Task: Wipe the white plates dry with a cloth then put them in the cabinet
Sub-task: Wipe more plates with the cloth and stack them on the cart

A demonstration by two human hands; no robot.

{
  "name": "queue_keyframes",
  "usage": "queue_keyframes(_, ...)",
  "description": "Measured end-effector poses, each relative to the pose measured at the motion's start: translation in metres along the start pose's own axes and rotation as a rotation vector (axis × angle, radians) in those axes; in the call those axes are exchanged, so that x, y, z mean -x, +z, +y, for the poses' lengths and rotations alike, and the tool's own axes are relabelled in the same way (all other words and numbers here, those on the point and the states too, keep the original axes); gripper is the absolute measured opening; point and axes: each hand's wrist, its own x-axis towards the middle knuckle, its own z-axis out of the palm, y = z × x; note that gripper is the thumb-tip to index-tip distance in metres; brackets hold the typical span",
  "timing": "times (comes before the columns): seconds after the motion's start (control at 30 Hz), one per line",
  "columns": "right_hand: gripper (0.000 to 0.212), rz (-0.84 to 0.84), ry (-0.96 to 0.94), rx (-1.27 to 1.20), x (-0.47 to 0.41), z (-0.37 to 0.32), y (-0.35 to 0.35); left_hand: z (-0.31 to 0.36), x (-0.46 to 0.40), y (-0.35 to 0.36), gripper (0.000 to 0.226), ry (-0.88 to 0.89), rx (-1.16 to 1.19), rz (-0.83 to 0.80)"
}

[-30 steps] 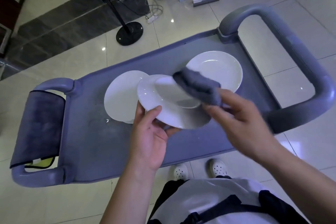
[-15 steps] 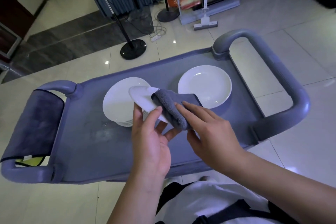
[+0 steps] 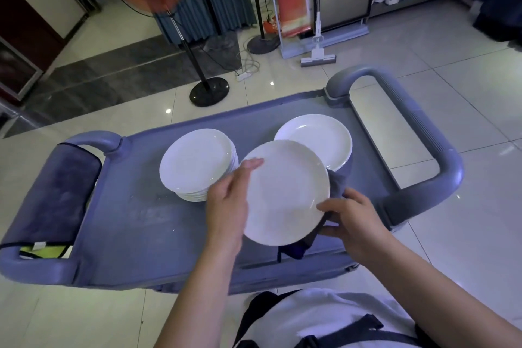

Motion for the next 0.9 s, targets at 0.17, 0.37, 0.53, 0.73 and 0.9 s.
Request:
queue_keyframes(0.17, 0.024, -0.044, 0.029, -0.171, -0.008, -0.001, -0.013, -0.009, -0.018, -0.04, 0.052, -0.146, 0.086, -0.043)
queue_keyframes(0.37, 0.034, -0.12, 0.075, -0.232, -0.016, -0.001, -0.013, -0.017, -0.011, -0.037, 0.07, -0.219, 0.341, -0.434)
queue_keyframes(0.53, 0.036, -0.109, 0.095, -0.226, -0.018, -0.001, -0.019, -0.024, -0.007, -0.023, 0.079, -0.196, 0.38, -0.403)
queue_keyframes(0.73, 0.02, 0.071, -0.018, -0.176, -0.017, -0.013, -0.027, -0.02, -0.004, -0.014, 0.078, -0.128, 0.375, -0.35)
queue_keyframes(0.9, 0.015, 0.302, -0.385, 0.026, -0.011, -0.038, -0.027, -0.012, 0.0, -0.012, 0.077, -0.086, 0.313, -0.336)
